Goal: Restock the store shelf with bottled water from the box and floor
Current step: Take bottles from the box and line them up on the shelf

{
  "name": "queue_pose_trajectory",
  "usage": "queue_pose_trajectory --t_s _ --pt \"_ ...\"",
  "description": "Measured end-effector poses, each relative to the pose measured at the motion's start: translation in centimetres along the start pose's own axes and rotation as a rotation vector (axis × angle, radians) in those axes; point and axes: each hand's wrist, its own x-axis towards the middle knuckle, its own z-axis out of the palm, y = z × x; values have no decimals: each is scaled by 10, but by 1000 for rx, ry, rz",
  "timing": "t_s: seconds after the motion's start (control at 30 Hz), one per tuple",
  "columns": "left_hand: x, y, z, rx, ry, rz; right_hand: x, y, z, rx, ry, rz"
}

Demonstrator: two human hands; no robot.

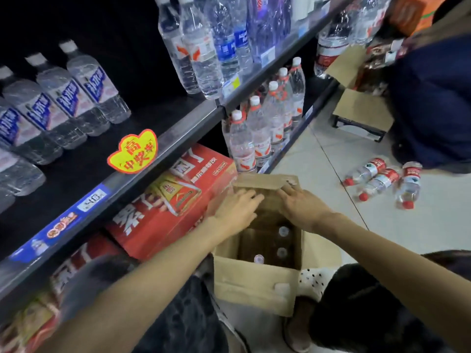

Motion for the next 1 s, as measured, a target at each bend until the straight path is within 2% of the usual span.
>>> queue_pose_trajectory --t_s 0.3,0.57,0.67,0.8,0.9,1.0 --pt "4 6 63 -111 -208 28 11 -4 50 -56 -252 -105" --pt "16 18 96 -218 -577 -56 14 -29 72 -238 -508 -176" --pt "21 24 108 -263 -599 -91 16 -33 81 -242 -615 -182" --pt "24 27 121 -318 -635 -147 21 -33 91 -115 -763 -151" --pt "29 26 125 -428 -650 -169 22 -32 100 -32 -780 -121" --pt "31 25 126 -490 -588 -193 23 -32 106 23 -760 -87"
